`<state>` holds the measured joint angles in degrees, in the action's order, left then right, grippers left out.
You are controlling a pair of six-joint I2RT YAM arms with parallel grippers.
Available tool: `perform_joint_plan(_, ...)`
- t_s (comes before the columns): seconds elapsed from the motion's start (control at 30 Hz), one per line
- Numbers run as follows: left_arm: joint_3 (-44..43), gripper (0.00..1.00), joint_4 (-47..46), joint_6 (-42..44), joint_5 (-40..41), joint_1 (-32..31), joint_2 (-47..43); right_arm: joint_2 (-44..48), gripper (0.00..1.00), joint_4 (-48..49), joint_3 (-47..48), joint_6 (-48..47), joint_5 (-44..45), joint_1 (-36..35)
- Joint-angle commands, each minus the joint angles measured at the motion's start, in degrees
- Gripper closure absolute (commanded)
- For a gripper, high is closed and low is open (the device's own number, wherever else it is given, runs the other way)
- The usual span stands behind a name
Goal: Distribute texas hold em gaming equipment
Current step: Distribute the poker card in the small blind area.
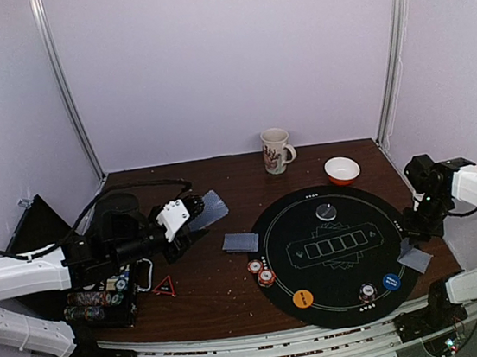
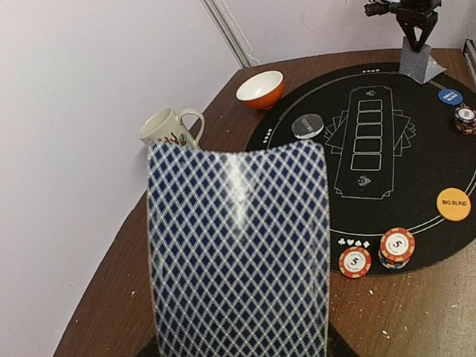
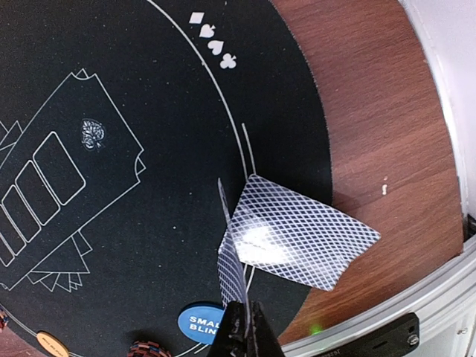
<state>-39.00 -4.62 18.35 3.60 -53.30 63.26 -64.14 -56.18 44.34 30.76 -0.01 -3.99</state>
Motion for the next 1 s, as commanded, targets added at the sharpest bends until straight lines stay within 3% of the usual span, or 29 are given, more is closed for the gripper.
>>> perform_joint_plan(0.0,0.16,0.56,-3.72,-0.33,-0.78,0.12,-1.41,-0.02,1.0,2.29,-2.17,0.27,-4.11,1.37)
perform_joint_plan(0.57,0.33,0.56,-3.73,-0.25,-0.92,0.09,-1.64,3.15,1.0,4.79,-4.44,2.66,-1.45,2.93)
perform_joint_plan(0.67,0.33,0.56,-3.73,-0.16,-0.96,0.08,-1.65,3.14,0.87,4.85,-4.2,2.32,-0.63,3.01)
perform_joint_plan(0.77,0.33,0.56,-3.73,-0.19,-0.96,0.12,-1.68,3.14,0.66,4.36,-3.71,2.25,-0.06,3.02)
perform_joint_plan(0.97,0.33,0.56,-3.73,-0.24,-1.07,0.07,-1.74,3.5,0.59,3.29,-3.21,2.15,0.48,3.02)
